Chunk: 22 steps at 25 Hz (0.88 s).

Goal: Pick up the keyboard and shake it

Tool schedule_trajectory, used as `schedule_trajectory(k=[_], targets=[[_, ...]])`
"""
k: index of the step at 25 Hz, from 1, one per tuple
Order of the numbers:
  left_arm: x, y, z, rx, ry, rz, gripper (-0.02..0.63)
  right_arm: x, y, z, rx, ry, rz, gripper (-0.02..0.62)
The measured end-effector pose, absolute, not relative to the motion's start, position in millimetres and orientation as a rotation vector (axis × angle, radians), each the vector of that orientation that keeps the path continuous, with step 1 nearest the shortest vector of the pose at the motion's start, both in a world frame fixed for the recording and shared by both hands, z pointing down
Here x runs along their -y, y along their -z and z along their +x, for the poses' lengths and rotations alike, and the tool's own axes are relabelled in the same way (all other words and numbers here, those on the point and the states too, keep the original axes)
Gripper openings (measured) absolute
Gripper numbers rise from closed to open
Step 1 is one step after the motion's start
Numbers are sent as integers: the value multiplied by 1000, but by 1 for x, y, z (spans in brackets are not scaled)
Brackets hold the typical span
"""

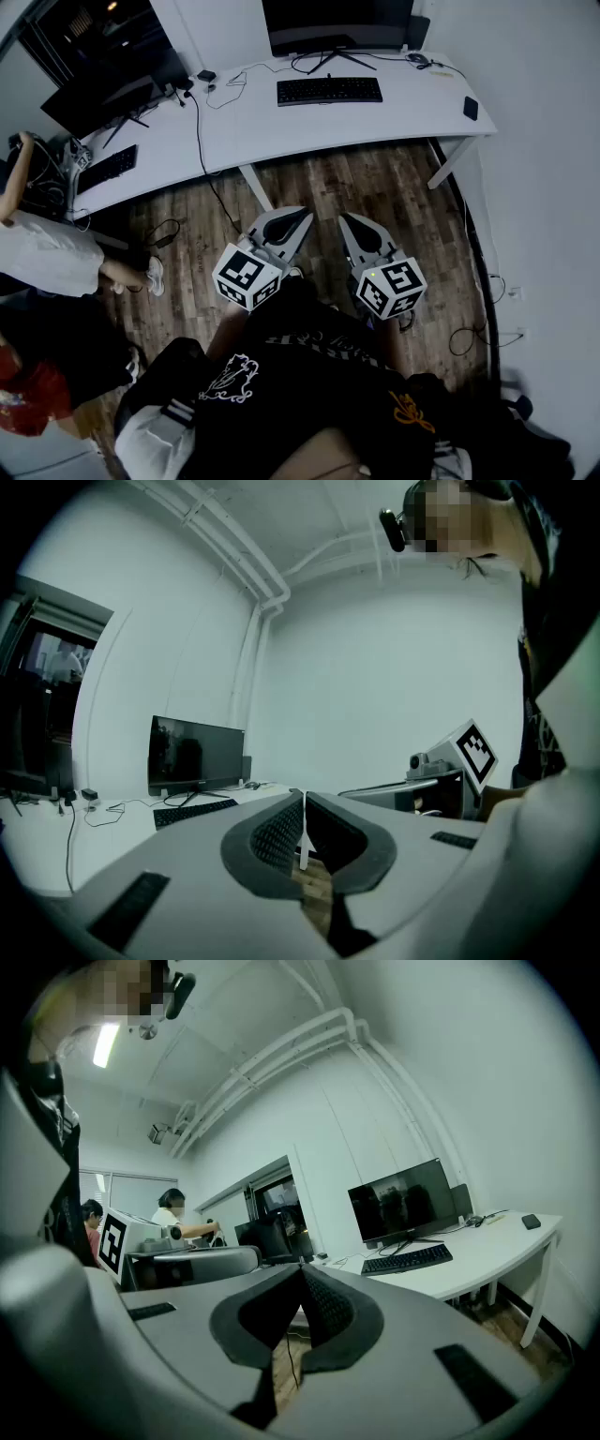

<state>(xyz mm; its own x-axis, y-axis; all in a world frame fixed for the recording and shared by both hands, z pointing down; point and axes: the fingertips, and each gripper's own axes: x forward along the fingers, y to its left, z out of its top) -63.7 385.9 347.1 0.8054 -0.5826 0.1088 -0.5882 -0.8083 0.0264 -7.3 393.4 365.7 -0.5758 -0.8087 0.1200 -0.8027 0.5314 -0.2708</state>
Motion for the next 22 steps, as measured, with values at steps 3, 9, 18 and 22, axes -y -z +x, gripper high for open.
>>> schedule_trajectory(k=[3, 9, 18, 22], targets=[[-389, -349, -65, 957, -152, 2925, 23, -396, -367, -8, -2738, 462, -1435, 11], [-393, -355, -65, 973, -174, 2904, 23, -400, -371, -9, -2758, 445, -1414, 11], [-383, -362, -53, 944, -226, 2902, 23, -389, -381, 4, -2705, 520, -1424, 11], [-366, -368, -52, 936, -254, 2897, 23, -374, -386, 6, -2694, 545, -1431, 11]])
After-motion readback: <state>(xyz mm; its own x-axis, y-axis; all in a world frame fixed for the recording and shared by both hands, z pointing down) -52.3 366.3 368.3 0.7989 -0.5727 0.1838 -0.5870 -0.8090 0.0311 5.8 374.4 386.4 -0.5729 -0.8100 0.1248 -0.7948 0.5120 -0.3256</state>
